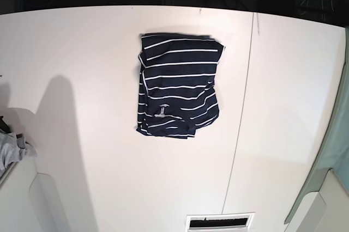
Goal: Layout the t-shirt on the table in an organized manner, then fold the t-shirt properly
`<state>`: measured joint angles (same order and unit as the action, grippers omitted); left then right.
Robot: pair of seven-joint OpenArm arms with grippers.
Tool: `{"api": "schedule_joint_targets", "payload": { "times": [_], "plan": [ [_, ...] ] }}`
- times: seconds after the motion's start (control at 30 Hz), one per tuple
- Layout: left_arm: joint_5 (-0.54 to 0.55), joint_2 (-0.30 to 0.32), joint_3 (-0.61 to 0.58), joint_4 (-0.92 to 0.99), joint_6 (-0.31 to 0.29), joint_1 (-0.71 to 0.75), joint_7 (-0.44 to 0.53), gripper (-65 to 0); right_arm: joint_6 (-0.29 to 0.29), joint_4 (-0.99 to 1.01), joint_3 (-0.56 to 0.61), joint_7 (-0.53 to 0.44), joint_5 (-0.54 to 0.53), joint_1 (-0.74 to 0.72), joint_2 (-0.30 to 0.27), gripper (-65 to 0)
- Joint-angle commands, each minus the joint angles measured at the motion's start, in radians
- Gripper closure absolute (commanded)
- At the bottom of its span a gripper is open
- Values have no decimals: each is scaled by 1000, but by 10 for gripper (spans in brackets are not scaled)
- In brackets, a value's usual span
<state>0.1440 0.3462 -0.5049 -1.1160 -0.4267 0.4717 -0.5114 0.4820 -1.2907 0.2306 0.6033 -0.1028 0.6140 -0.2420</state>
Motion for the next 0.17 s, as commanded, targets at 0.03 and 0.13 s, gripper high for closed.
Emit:
{"api": "schedule_joint_targets", "payload": {
  "times": [0.03, 0.13],
  "plan": [
    [-23, -30, -45, 77, -10, -37, 0, 0, 4, 68, -1, -5, -6, -37, -1, 0],
    [-55, -68, -85, 182, -8, -101, 45, 0, 4, 172, -1, -5, -5, -101, 19, 0]
  ]
}}
